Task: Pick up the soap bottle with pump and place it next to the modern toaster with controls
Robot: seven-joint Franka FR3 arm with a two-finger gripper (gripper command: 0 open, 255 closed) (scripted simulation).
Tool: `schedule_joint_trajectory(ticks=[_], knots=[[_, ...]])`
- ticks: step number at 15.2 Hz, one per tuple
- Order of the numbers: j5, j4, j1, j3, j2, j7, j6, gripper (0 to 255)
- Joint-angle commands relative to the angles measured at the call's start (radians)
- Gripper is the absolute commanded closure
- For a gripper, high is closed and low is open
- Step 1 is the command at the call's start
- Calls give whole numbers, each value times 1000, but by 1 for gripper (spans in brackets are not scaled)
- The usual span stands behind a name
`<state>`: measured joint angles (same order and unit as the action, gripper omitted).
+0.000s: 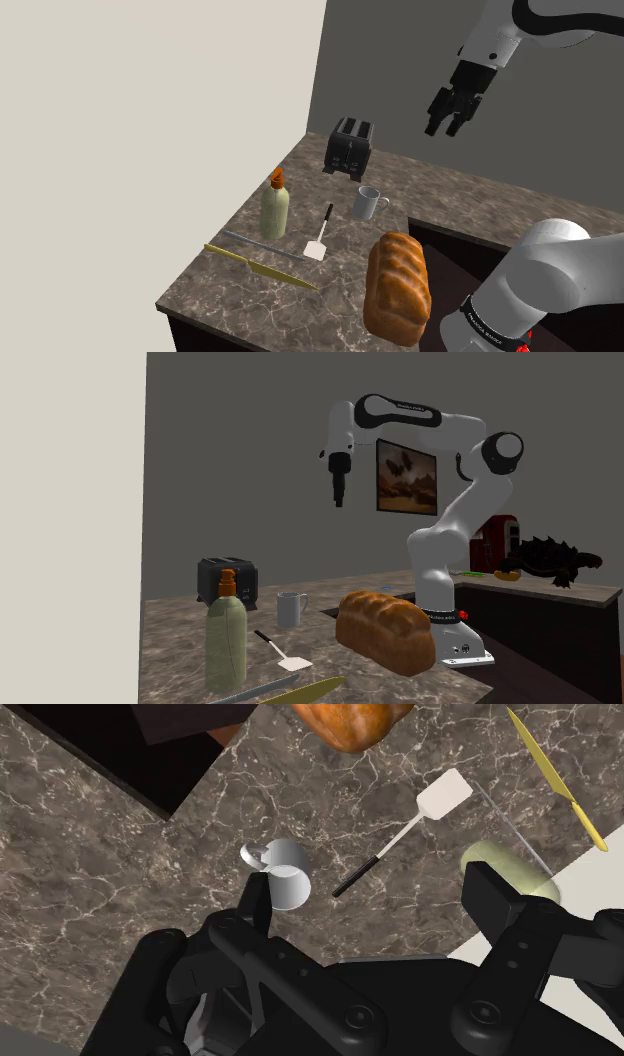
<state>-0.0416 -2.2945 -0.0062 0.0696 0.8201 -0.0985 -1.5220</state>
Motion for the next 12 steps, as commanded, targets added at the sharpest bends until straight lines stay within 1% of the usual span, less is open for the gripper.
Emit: schedule_joint_trajectory(ticks=[1, 7, 12], knots=[[0, 0, 0, 0, 0, 0, 0, 0], [-43, -5, 35, -92, -133, -72, -148, 0], [-62, 25, 59, -165, -270, -133, -261, 0]])
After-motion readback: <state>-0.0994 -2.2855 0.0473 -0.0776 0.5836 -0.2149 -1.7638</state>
